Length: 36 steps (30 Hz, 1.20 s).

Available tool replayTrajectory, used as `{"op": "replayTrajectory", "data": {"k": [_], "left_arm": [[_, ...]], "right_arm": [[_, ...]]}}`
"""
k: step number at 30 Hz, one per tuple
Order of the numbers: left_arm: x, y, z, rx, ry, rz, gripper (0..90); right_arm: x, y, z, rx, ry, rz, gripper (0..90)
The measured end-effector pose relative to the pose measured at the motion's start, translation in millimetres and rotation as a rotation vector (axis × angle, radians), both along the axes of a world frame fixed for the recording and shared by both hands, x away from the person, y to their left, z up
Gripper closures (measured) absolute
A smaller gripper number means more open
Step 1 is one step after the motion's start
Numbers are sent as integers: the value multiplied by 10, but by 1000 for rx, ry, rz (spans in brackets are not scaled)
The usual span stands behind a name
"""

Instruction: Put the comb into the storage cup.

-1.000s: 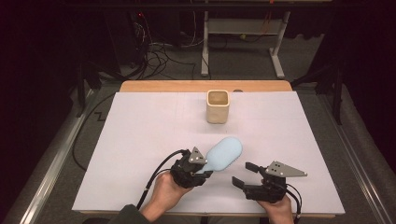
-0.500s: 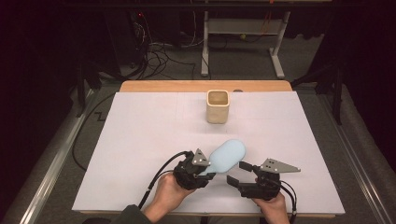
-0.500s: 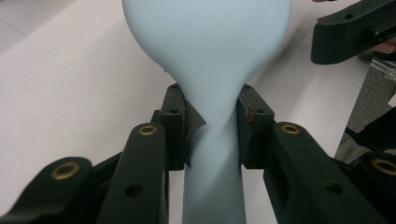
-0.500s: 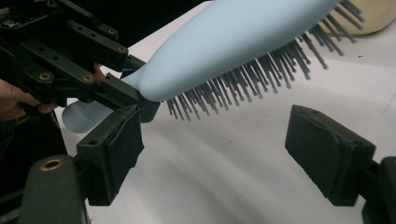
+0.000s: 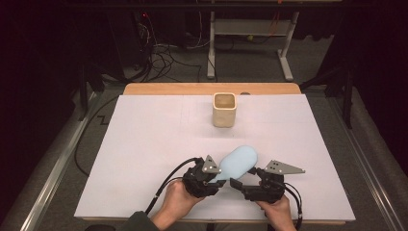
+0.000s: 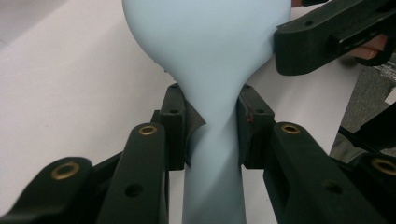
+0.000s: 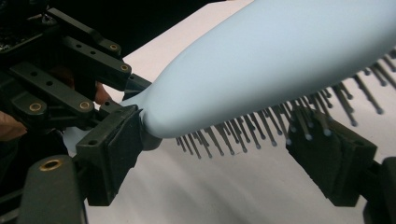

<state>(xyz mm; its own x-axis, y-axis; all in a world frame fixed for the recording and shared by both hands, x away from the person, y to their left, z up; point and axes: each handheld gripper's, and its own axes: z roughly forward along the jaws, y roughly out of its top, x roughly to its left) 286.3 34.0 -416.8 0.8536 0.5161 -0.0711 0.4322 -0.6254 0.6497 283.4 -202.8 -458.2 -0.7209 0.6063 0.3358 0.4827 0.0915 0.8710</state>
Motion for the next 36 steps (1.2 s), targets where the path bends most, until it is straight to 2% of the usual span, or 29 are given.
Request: {"op": "replayTrajectory", "data": {"k": [10, 15, 24, 36], "left_arm": [[-17, -65, -3, -7, -4, -8, 691], [-19, -76, -1, -11, -11, 2, 691], [-24, -72, 28, -26, -27, 8, 692], [-24, -68, 41, -31, -35, 15, 692]], "right_arm": [[57, 55, -12, 23, 22, 0, 176], [92, 91, -6, 51, 37, -9, 168], [87, 148, 72, 38, 15, -27, 180], [115, 119, 152, 91, 83, -10, 338]]}}
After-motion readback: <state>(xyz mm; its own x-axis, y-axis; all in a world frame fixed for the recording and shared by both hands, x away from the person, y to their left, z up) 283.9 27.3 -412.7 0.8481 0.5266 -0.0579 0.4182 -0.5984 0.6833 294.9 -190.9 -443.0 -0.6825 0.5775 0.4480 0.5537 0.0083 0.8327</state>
